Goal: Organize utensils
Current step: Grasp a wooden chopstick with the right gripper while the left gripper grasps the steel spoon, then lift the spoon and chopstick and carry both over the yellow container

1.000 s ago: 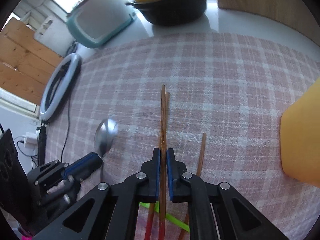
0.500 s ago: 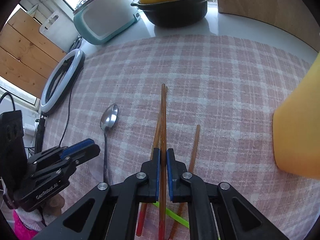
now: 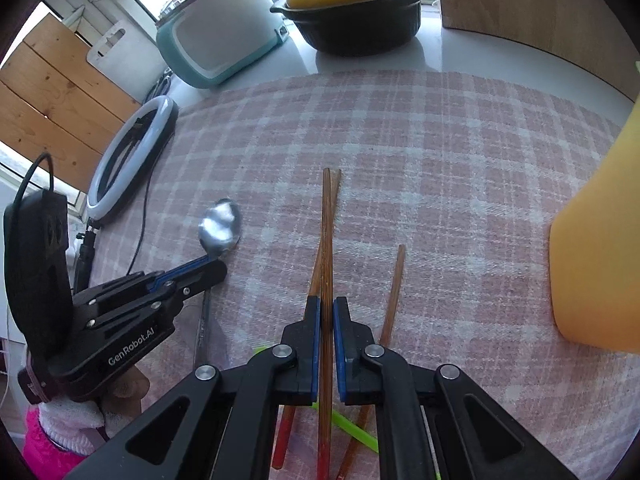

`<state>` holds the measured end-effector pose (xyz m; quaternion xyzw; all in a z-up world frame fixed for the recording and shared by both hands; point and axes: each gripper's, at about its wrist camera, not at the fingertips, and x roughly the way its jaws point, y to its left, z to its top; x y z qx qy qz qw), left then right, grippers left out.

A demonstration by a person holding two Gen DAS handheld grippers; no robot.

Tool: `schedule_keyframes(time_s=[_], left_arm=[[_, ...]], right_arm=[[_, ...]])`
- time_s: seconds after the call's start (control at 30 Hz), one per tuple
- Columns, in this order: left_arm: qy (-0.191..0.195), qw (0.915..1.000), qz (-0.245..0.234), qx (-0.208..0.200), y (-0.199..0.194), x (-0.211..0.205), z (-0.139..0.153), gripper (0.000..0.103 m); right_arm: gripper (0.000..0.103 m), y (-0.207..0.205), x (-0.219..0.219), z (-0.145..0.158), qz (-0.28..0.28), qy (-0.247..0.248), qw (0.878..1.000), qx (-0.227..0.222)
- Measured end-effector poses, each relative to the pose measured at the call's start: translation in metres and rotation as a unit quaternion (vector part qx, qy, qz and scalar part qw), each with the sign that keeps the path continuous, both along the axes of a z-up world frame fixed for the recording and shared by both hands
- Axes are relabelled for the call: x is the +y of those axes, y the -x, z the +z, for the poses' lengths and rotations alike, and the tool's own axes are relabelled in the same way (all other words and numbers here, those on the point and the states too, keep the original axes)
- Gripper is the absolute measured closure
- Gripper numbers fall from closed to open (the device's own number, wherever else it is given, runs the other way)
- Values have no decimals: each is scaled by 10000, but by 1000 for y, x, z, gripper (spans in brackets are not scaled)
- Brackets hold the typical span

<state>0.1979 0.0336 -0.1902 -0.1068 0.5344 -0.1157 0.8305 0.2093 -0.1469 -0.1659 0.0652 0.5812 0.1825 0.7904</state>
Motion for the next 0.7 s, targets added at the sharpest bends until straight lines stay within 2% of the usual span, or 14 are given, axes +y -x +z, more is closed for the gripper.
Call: schedule_keyframes(time_s=[0.3, 0.53, 0.7], left_arm=[[-113, 9968, 29, -786, 35, -7, 48, 103], [-176, 9895, -25, -1433, 61, -17, 93, 103], [-104, 9850, -57, -1719, 73, -23, 116, 103]], right_arm=[[99, 23, -13, 32, 59, -139, 9983, -554], [99, 47, -30, 62, 51, -225, 9939, -1081], [99, 59, -41, 83, -10, -240, 9899, -1396]])
